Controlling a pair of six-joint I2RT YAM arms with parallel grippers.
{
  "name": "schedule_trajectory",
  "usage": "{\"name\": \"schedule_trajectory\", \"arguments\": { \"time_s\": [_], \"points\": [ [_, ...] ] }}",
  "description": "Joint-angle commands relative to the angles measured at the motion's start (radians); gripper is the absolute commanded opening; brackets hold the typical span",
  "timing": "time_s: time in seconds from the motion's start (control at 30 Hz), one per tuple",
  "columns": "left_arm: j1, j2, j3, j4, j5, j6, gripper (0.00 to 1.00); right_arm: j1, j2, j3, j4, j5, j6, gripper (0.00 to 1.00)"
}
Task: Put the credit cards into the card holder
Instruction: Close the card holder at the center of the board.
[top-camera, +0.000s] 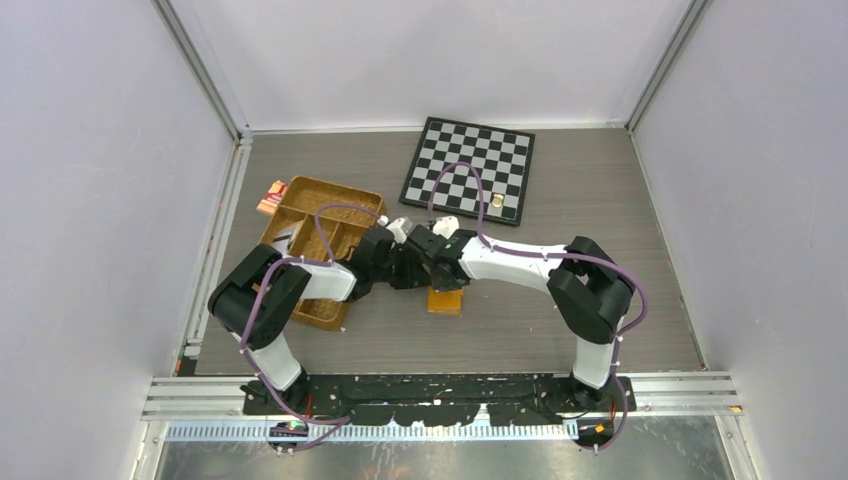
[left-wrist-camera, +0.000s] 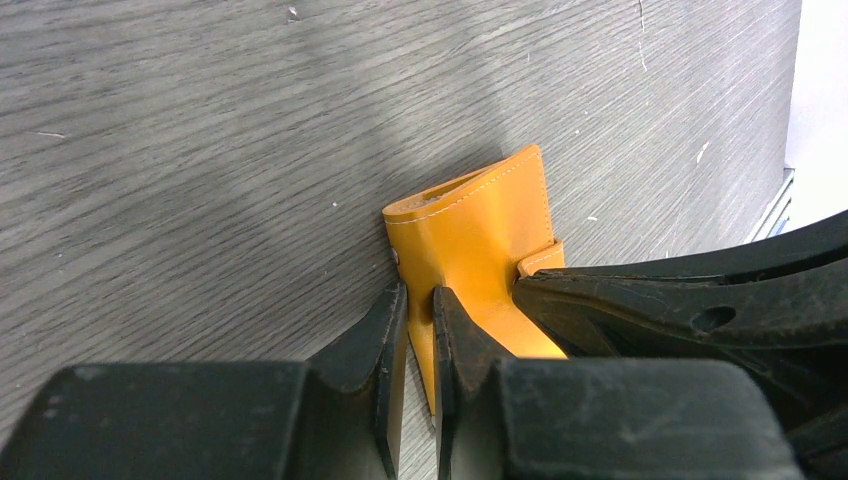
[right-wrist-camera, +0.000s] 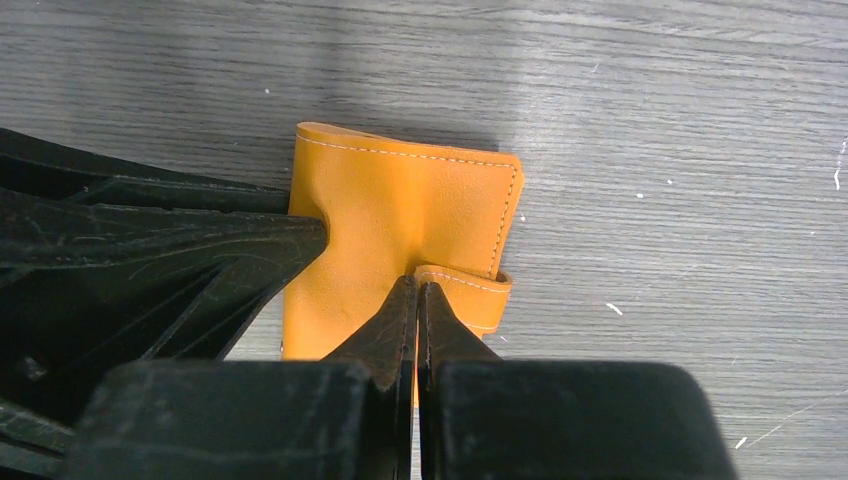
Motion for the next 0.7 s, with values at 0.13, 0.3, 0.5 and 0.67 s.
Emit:
{"name": "schedule_trajectory", "arguments": {
  "time_s": [0.13,0.3,0.5,0.67],
  "points": [
    [-0.020,0.037,-0.024,-0.121,-0.061,0.049,0.00,0.022,0.213,-0.062,0.201,-0.115,0.116,0.00],
    [-0.021,0.011,-0.020,-0.135,-0.070,0.060,0.02,0.025,0.173,-0.046,0.159,-0.086,0.103,0.00],
    [-0.020,-0.067,0.012,-0.193,-0.083,0.080,0.29,0.025,0.024,-0.039,0.097,-0.049,0.051,0.11],
    [-0.020,-0.142,0.086,-0.307,-0.115,0.091,0.45,0.010,-0.111,-0.029,0.001,-0.001,0.015,0.35]
  ]
}}
